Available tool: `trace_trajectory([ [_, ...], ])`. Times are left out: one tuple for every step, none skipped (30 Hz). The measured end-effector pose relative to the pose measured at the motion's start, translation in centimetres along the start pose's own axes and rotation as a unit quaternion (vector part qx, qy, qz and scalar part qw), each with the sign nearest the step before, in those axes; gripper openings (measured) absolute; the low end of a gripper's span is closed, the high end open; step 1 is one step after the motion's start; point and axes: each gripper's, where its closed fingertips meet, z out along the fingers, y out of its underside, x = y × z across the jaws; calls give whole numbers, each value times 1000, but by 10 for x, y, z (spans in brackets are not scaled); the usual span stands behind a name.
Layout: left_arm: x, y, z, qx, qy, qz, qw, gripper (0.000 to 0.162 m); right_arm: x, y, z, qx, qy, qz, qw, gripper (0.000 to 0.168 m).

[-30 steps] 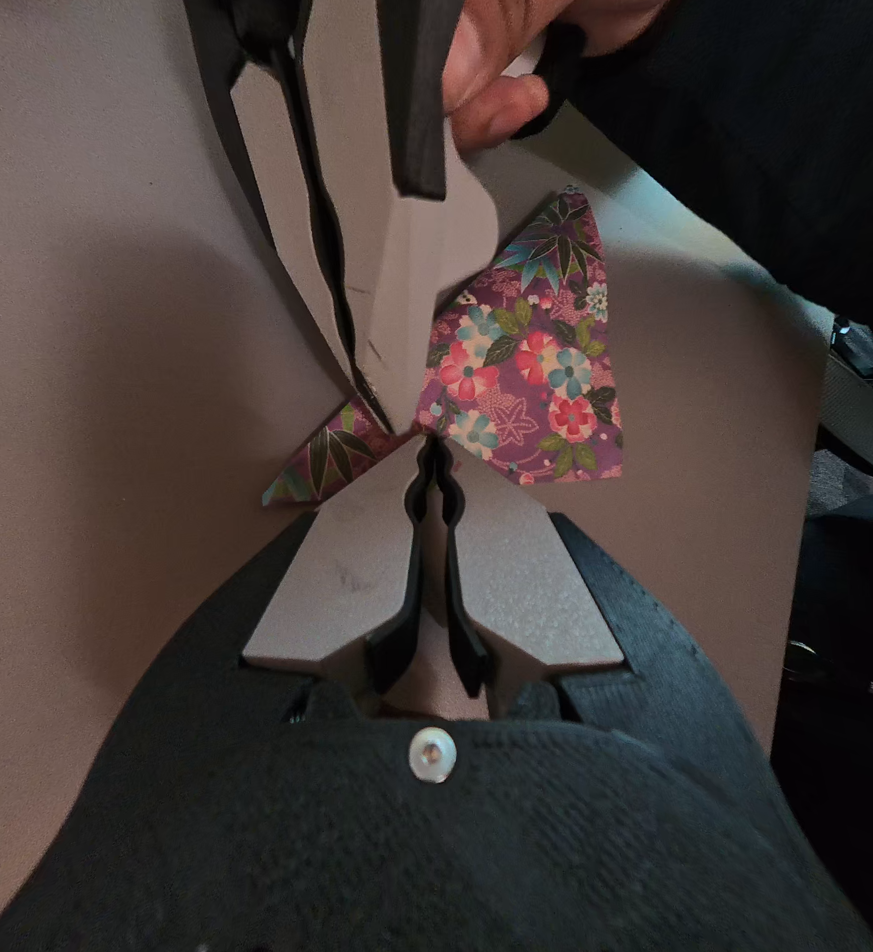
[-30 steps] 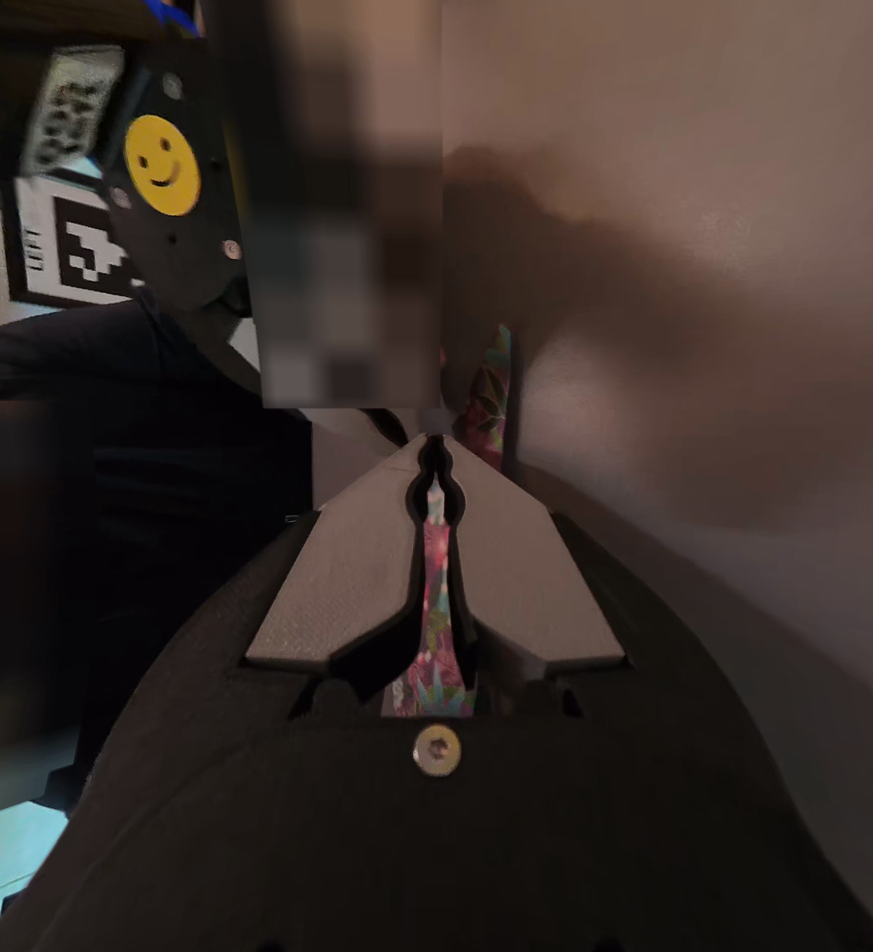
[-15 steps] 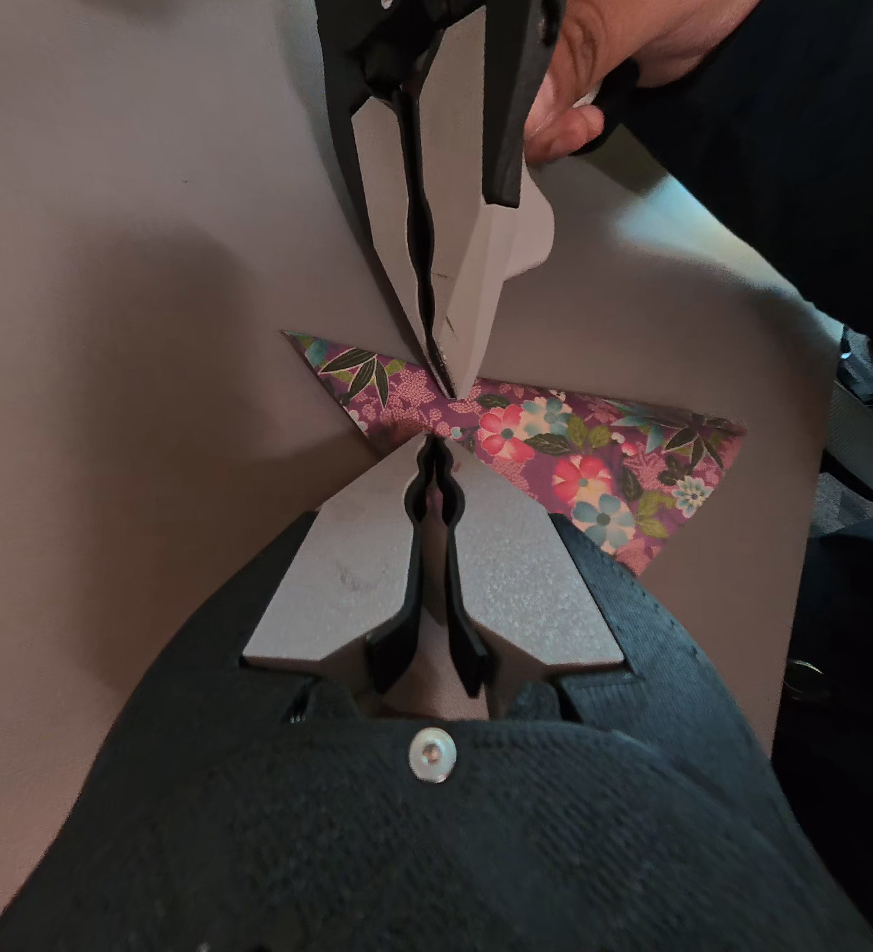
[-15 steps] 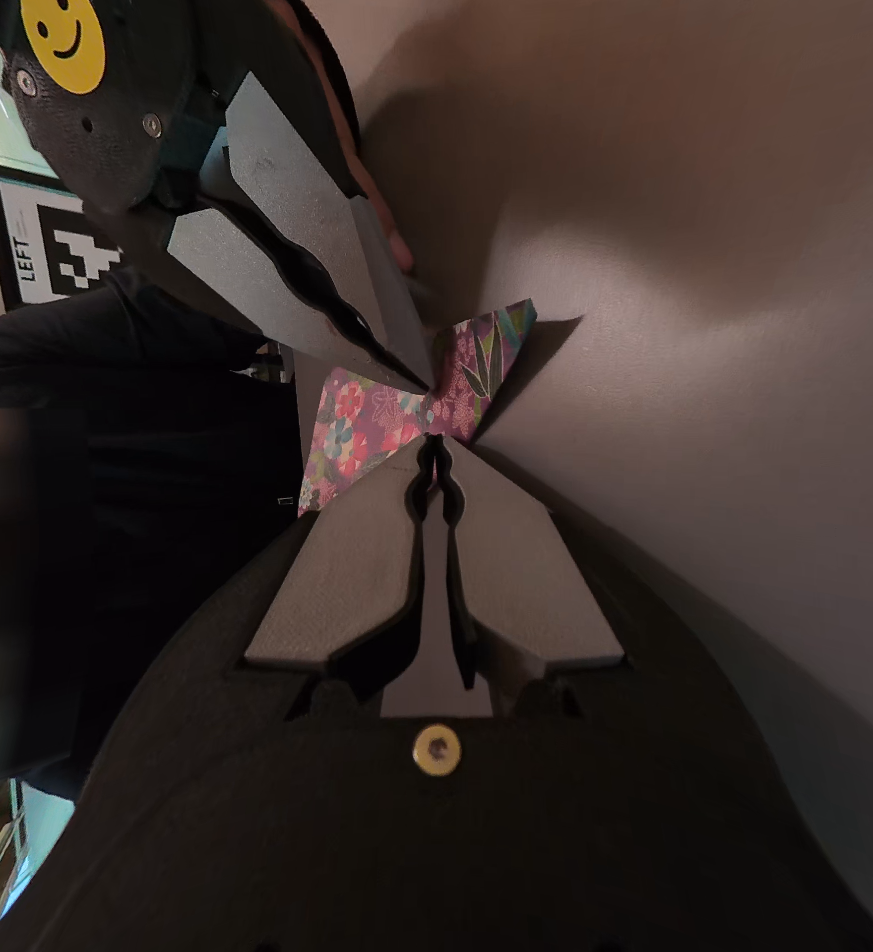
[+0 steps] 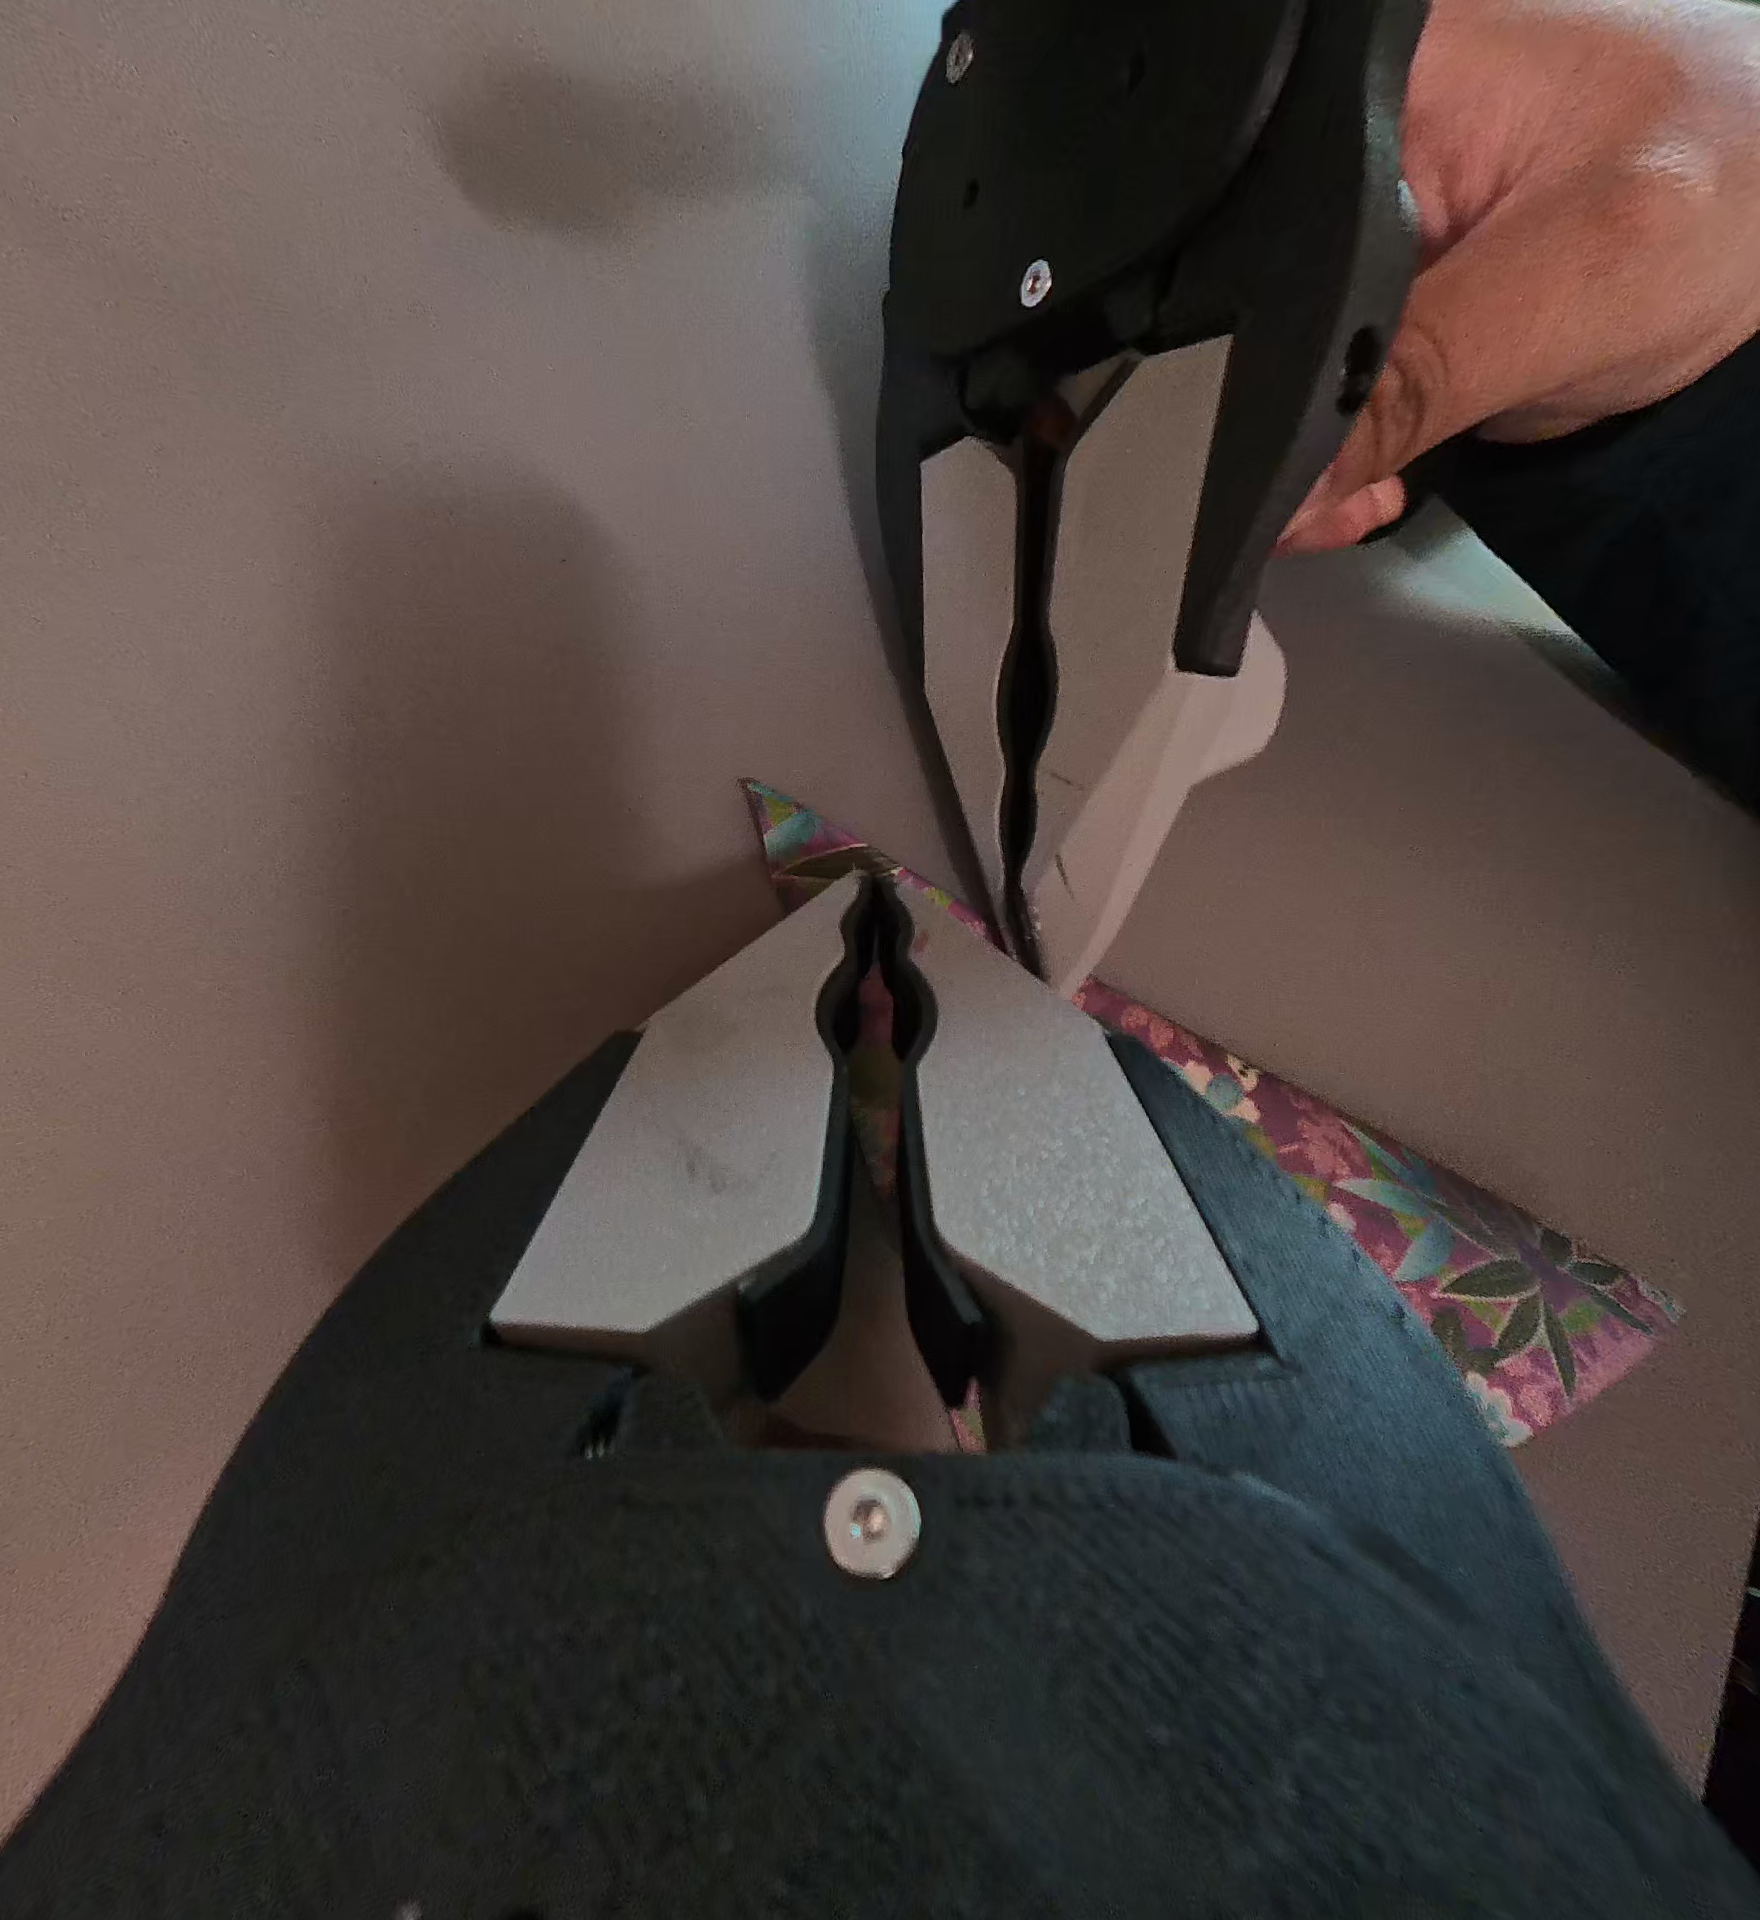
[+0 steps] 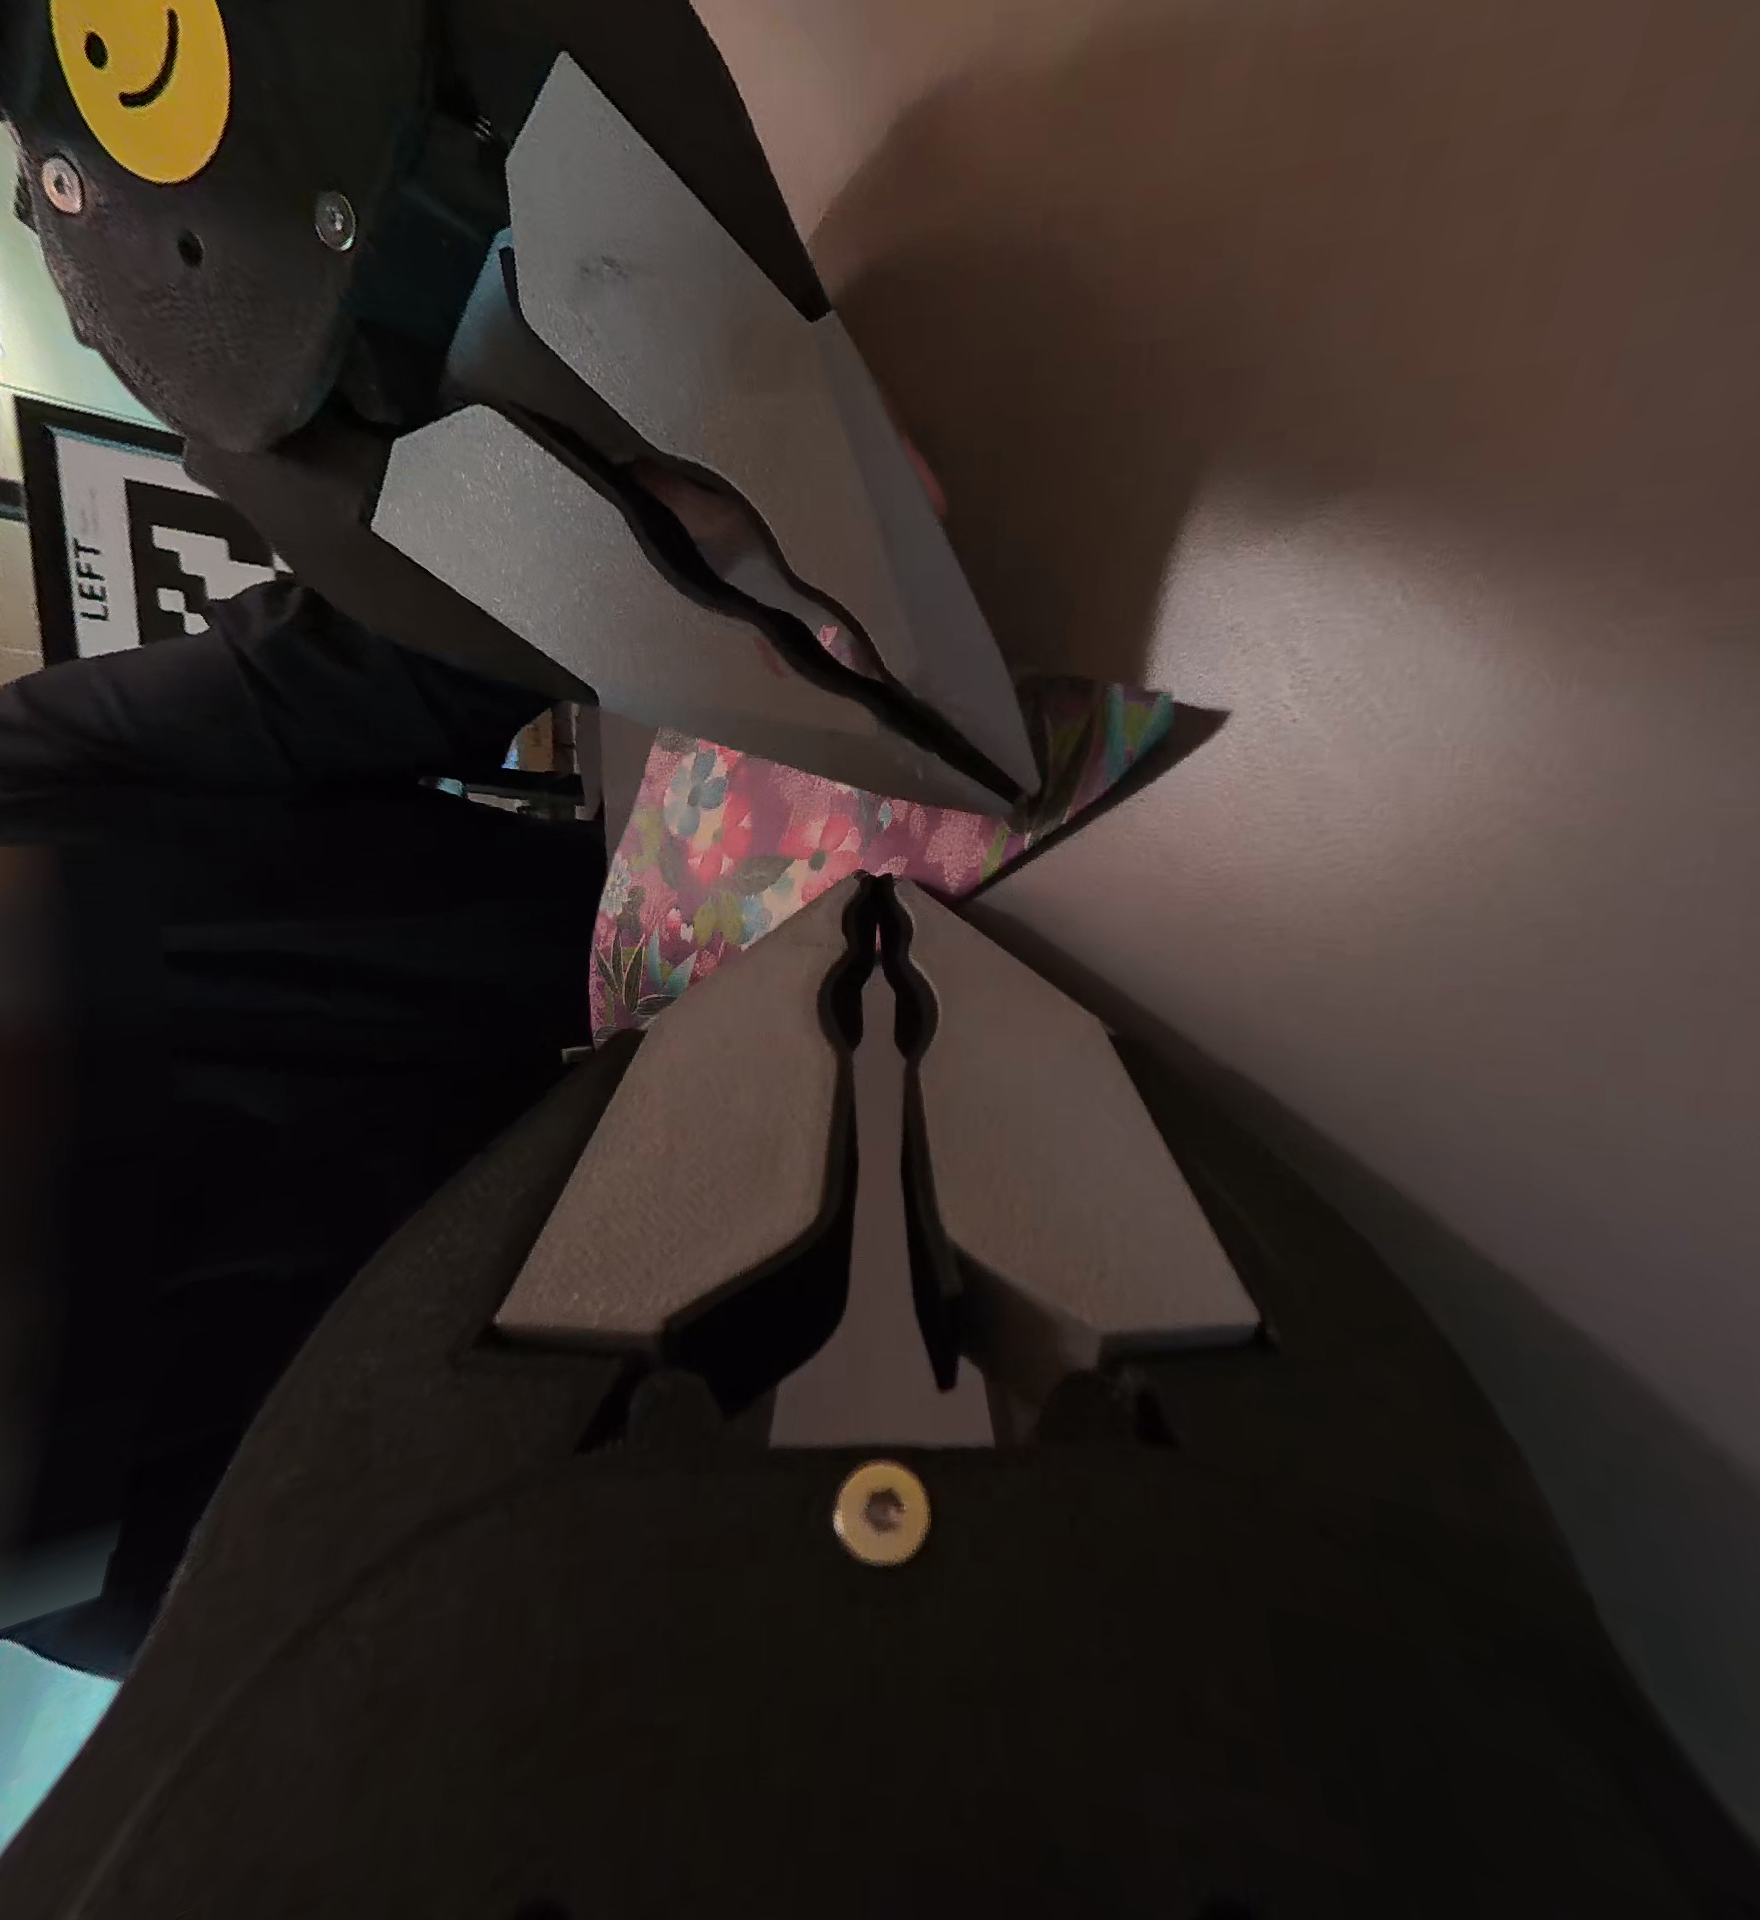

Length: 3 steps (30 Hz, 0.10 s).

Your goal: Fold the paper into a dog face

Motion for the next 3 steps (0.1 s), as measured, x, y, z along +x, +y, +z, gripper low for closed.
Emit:
trace_trajectory([
  [0, 0, 0, 2, -2, 1, 1000, 0, 0, 0, 0, 5, -2, 4, 1000, 0],
  [0, 0, 0, 3, -4, 2, 1000, 0, 0, -1, -1, 9, -2, 6, 1000, 0],
  [-1, 0, 0, 4, -10, 6, 1000, 0, 0, -1, -1, 13, 1, 8, 1000, 0],
])
